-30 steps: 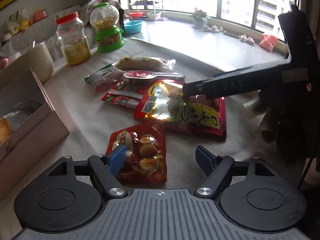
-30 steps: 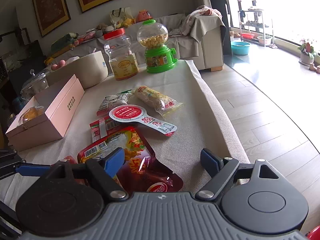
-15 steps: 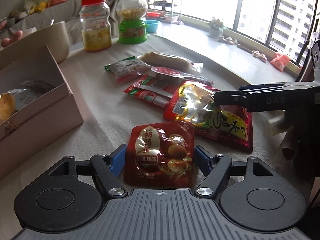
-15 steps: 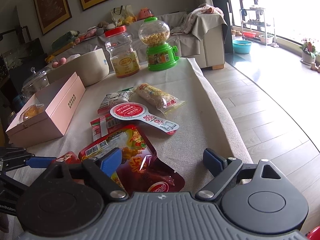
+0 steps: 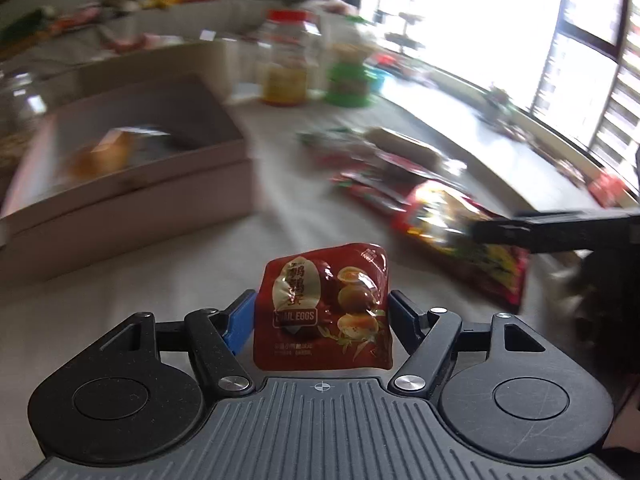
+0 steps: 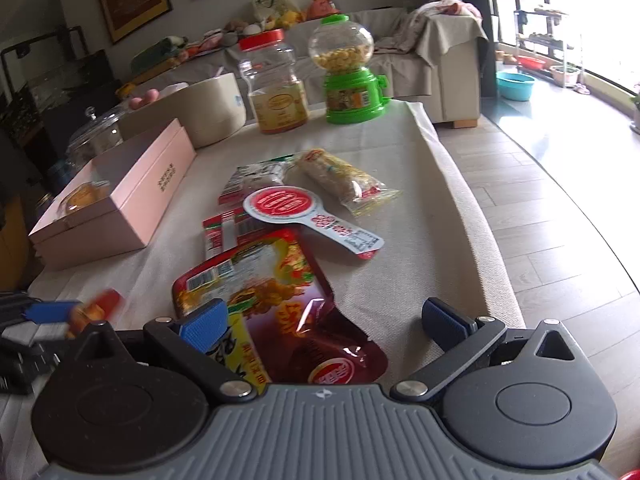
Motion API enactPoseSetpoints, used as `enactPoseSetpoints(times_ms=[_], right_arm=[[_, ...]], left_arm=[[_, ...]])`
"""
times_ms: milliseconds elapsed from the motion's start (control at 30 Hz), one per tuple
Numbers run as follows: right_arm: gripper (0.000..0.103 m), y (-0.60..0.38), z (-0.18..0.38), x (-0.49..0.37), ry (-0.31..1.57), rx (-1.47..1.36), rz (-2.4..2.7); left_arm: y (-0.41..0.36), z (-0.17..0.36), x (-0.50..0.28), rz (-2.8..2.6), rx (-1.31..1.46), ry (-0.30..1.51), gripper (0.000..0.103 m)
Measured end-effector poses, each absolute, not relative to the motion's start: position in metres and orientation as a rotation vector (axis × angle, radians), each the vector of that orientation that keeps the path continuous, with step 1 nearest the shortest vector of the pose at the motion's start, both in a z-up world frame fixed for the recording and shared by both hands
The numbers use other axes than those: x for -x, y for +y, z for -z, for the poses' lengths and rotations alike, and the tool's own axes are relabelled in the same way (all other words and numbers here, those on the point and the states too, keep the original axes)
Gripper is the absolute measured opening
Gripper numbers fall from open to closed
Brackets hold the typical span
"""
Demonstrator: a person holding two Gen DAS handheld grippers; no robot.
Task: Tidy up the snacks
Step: 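Grasp the red noodle packet with the right tool while the left tool holds the egg packet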
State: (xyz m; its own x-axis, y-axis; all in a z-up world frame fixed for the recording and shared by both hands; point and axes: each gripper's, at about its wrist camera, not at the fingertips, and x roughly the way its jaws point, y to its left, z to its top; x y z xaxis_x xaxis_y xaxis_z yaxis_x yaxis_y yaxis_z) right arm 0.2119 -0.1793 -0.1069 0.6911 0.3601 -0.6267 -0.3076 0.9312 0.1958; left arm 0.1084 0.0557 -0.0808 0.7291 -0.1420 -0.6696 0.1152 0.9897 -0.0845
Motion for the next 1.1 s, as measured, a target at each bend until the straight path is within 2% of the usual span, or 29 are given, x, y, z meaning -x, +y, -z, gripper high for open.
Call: enactPoseSetpoints(times_ms=[100, 267, 433, 667, 867, 1100], right_arm=[[0.102, -0.165, 0.102, -0.193, 0.690, -0.018, -0.387], [0.101, -0.125, 0.097, -0.163, 0.820, 0.017, -0.642], [0.101, -0.092, 0.091, -0.142, 0.681, 0.256, -0.460], [0.101, -0.072, 0.097, -0.181, 0.808, 0.055, -0.321], [0.102, -0.059, 0.108, -0.179, 0.756, 0.194, -0.322], [0.102, -0.096, 0.104, -0.161, 0.717, 0.250, -0.382]], left_arm=[[0.089, 0.086, -0.099, 0.066, 0.167, 0.760, 0.076], [0.109, 0.085, -0.091, 0.064, 0.256, 0.749, 0.076], [0.103, 0.090, -0.087, 0.070, 0.235, 0.747, 0.076], [0.091, 0.094, -0.083, 0.049, 0.162, 0.725, 0.077], [0.095, 0.097, -0.080, 0.066, 0.172, 0.699, 0.077], [0.096, 0.099, -0.075, 0.074, 0.176, 0.675, 0.077]])
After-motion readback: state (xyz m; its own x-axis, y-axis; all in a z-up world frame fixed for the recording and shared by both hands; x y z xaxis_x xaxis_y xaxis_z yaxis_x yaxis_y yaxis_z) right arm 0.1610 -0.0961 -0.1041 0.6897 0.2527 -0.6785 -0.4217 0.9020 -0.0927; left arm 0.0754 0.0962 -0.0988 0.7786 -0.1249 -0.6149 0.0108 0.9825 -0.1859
